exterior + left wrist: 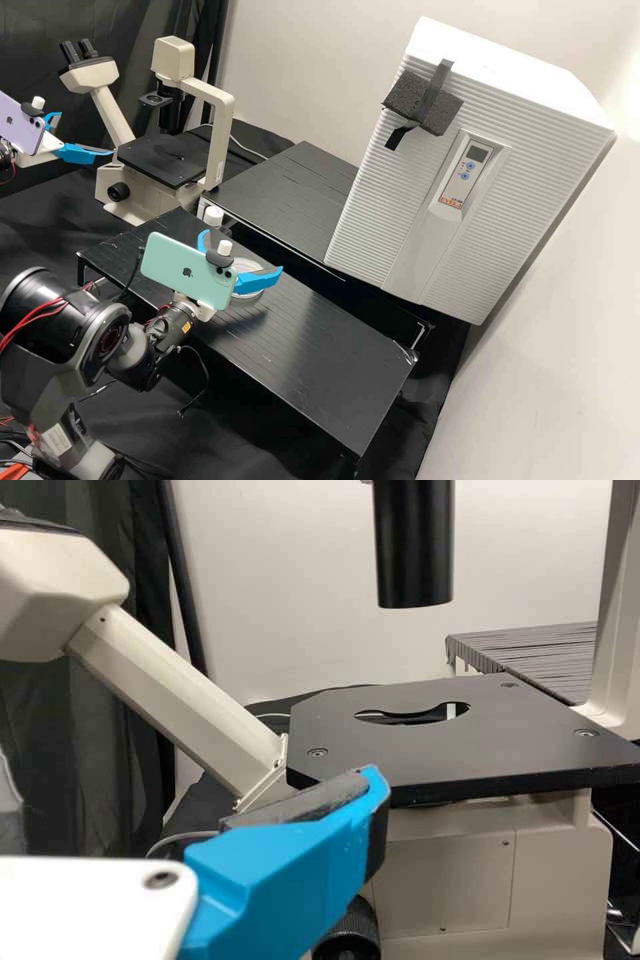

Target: Open the petri dish lid.

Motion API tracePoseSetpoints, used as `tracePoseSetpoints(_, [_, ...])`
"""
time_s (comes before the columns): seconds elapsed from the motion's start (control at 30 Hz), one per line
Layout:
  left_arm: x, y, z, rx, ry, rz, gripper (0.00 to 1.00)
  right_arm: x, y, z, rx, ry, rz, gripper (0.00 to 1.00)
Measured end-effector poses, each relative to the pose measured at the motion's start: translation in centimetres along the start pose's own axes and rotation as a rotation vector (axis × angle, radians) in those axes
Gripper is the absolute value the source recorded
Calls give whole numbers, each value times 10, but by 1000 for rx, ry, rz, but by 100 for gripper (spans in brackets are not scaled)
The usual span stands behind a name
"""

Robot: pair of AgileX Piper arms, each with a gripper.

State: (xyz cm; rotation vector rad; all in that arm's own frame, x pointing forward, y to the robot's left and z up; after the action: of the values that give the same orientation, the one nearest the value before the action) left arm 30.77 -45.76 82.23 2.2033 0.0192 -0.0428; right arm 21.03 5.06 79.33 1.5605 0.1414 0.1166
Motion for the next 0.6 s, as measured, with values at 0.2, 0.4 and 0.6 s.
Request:
tracePoseSetpoints(0.2, [0, 0, 0, 0, 0, 0, 100, 1, -10, 1, -8, -14, -38, 100])
tracePoseSetpoints(0.4, [0, 0, 0, 0, 0, 0, 100, 2, -13, 4, -10, -27, -52, 100])
tracePoseSetpoints(0.6, [0, 0, 0, 0, 0, 0, 100, 2, -11, 6, -11, -36, -44, 100])
